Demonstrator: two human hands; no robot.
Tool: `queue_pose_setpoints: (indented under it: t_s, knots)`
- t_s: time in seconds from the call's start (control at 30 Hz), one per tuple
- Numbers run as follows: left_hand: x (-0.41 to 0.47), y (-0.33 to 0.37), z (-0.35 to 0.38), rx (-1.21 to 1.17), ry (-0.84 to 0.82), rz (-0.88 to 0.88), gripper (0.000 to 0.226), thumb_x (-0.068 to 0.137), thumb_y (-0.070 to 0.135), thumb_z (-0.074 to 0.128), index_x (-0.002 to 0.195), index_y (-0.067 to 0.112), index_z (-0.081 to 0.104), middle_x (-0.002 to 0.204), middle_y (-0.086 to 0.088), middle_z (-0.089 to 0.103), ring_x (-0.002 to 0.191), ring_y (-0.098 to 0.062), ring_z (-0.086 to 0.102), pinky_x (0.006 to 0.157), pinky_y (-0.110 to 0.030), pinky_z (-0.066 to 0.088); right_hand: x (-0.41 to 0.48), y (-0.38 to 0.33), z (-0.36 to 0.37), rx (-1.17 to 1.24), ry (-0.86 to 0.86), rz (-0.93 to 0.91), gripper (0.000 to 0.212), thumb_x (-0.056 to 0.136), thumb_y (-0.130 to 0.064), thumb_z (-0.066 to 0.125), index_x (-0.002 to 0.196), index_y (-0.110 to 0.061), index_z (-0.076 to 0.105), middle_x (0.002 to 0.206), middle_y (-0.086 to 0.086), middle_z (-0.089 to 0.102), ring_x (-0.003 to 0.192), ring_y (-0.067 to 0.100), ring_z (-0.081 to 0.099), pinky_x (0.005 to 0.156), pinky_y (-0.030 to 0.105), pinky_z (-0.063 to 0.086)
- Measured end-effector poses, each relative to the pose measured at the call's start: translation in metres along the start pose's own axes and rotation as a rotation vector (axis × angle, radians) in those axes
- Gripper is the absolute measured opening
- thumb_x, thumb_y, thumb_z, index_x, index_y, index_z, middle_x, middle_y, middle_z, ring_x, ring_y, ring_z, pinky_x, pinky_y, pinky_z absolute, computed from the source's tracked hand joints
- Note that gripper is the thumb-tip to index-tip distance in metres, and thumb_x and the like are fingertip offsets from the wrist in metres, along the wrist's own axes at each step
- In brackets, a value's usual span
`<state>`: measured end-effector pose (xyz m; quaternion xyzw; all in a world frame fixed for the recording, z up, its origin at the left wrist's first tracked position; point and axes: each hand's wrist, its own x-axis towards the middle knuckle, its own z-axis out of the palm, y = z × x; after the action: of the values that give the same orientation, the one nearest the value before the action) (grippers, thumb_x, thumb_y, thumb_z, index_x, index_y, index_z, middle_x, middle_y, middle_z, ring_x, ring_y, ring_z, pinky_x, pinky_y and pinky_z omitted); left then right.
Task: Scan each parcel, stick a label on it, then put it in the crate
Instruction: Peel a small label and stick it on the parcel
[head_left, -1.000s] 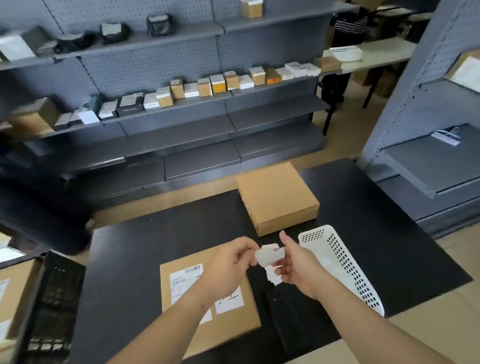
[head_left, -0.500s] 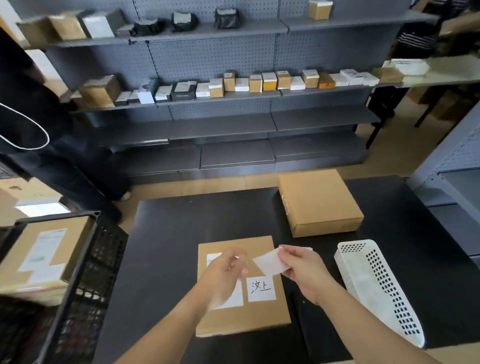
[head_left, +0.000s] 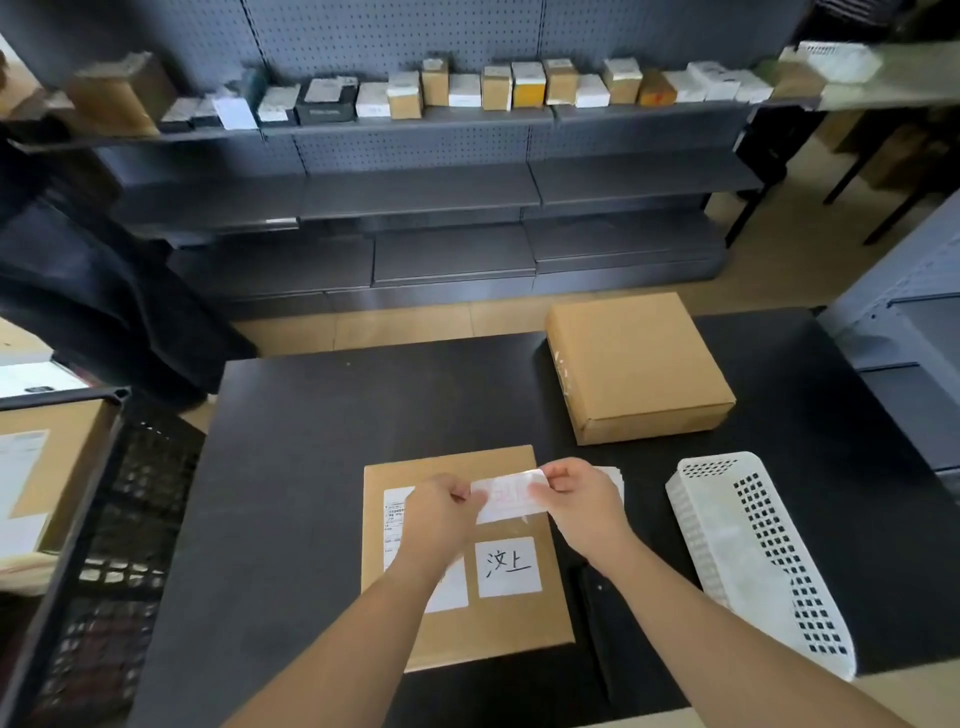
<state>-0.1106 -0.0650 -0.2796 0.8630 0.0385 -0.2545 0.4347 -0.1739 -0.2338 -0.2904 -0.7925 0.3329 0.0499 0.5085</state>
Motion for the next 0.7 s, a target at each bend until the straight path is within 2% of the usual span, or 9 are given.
queue_pose_setpoints:
  t_s: [0.07,0.17,0.3,0.37,0.53,0.6,0.7]
  knots:
    - [0.012,-0.007,0.007,0.05,0.033,0.018,0.023,0.091,0.017,0.067,0.069,0.012,0.06,0.065,0.005,0.055,0.059,-0.013,0.048,0.052,-0.023,0.04,0.011,0.006,0.008,-0.104,0.004,-0.057,0.011,0.096,-0.03,0.07,0.105,-0.029,0.063,0.099,-0.012,0.068,0.094,0.007,0.064,0.08,0.02,0.052]
    - [0.023,-0.013,0.015,0.072,0.051,0.013,0.016,0.088,0.01,0.064,0.075,0.002,0.061,0.065,0.0,0.054,0.056,-0.017,0.045,0.044,-0.023,0.038,0.021,0.014,0.019,-0.209,0.018,-0.101,0.009,0.098,-0.032,0.065,0.105,-0.028,0.06,0.093,-0.01,0.067,0.085,0.005,0.062,0.071,0.014,0.047]
    - [0.027,-0.016,0.019,0.143,0.078,0.027,0.018,0.087,0.01,0.061,0.069,0.014,0.059,0.062,0.002,0.056,0.053,-0.016,0.046,0.047,-0.03,0.042,0.025,0.02,0.03,-0.25,0.04,-0.114,0.01,0.099,-0.034,0.064,0.106,-0.027,0.06,0.09,-0.01,0.067,0.078,0.003,0.062,0.064,0.01,0.045]
    - [0.027,-0.016,0.02,0.169,0.091,0.026,0.015,0.087,0.01,0.061,0.073,0.015,0.061,0.066,0.001,0.061,0.055,-0.015,0.049,0.05,-0.031,0.045,0.025,0.023,0.034,-0.27,0.049,-0.131,0.011,0.099,-0.034,0.064,0.105,-0.026,0.061,0.091,-0.008,0.068,0.079,0.005,0.063,0.067,0.013,0.048]
    - [0.028,-0.021,0.023,0.225,0.115,0.026,0.01,0.09,0.015,0.066,0.081,0.013,0.062,0.074,0.0,0.065,0.064,-0.014,0.057,0.057,-0.032,0.05,0.026,0.028,0.039,-0.291,0.051,-0.153,0.013,0.098,-0.032,0.066,0.107,-0.023,0.063,0.09,-0.008,0.065,0.079,0.006,0.06,0.067,0.01,0.042]
    - [0.028,-0.023,0.024,0.219,0.116,0.027,0.008,0.092,0.017,0.067,0.089,0.017,0.06,0.076,0.005,0.063,0.068,-0.009,0.059,0.055,-0.028,0.048,0.027,0.031,0.041,-0.294,0.055,-0.147,0.016,0.098,-0.034,0.066,0.11,-0.023,0.064,0.094,-0.008,0.065,0.082,0.007,0.06,0.069,0.009,0.042]
    - [0.029,-0.025,0.025,0.17,0.108,0.014,0.022,0.093,0.02,0.069,0.105,0.025,0.052,0.085,0.007,0.061,0.075,-0.01,0.062,0.056,-0.024,0.048,0.028,0.036,0.043,-0.323,0.071,-0.148,0.023,0.098,-0.039,0.065,0.116,-0.025,0.063,0.105,-0.006,0.067,0.088,0.008,0.059,0.071,0.007,0.039]
